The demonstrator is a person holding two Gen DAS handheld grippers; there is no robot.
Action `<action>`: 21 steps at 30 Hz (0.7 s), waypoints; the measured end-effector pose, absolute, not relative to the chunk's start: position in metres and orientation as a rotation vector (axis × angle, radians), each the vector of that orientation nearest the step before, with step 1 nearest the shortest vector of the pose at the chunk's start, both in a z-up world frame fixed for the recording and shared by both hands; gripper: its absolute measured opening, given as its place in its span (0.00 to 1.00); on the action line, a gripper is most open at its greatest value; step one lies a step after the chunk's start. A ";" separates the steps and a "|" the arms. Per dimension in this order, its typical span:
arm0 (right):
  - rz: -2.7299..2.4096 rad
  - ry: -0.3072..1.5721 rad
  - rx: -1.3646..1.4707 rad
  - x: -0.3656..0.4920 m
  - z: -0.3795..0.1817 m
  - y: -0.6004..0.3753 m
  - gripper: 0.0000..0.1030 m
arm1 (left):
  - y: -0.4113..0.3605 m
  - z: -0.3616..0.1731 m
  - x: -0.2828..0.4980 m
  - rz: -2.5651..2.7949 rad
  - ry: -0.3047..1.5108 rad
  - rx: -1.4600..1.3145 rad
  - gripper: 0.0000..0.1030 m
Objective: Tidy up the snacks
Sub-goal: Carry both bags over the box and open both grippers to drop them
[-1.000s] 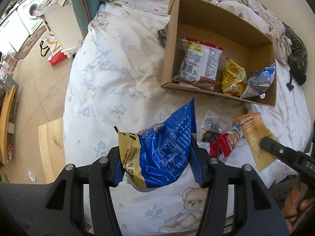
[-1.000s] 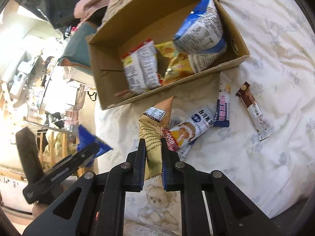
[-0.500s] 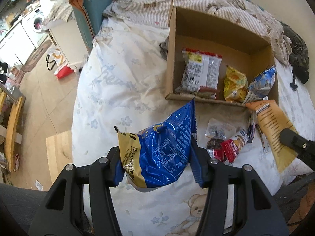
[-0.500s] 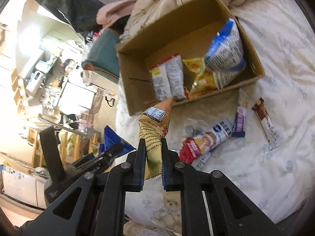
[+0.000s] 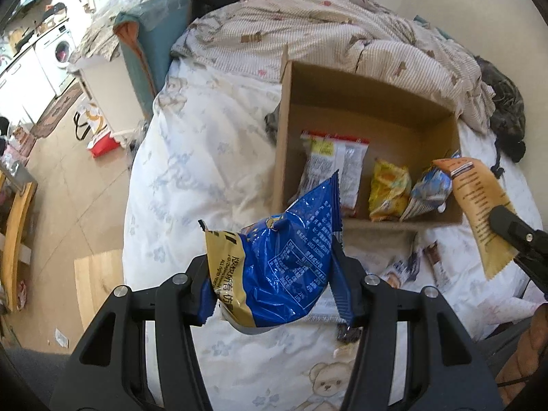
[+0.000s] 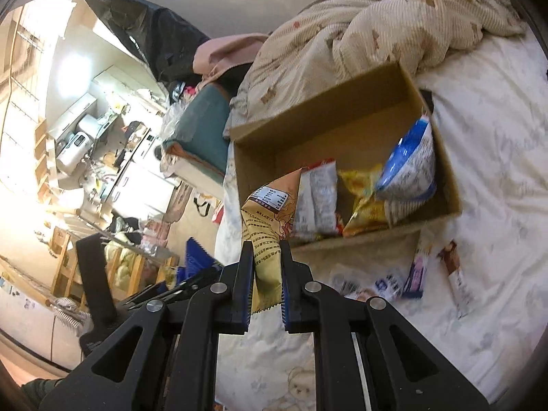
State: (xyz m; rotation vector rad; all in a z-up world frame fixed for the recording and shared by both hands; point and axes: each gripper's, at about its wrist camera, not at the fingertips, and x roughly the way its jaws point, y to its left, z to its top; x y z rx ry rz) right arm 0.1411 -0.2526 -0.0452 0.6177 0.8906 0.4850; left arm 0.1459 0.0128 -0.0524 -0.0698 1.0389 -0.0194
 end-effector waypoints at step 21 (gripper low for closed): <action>0.393 0.882 0.529 0.225 -0.044 -0.265 0.13 | -0.017 -0.027 0.244 -0.078 0.934 -0.048 0.50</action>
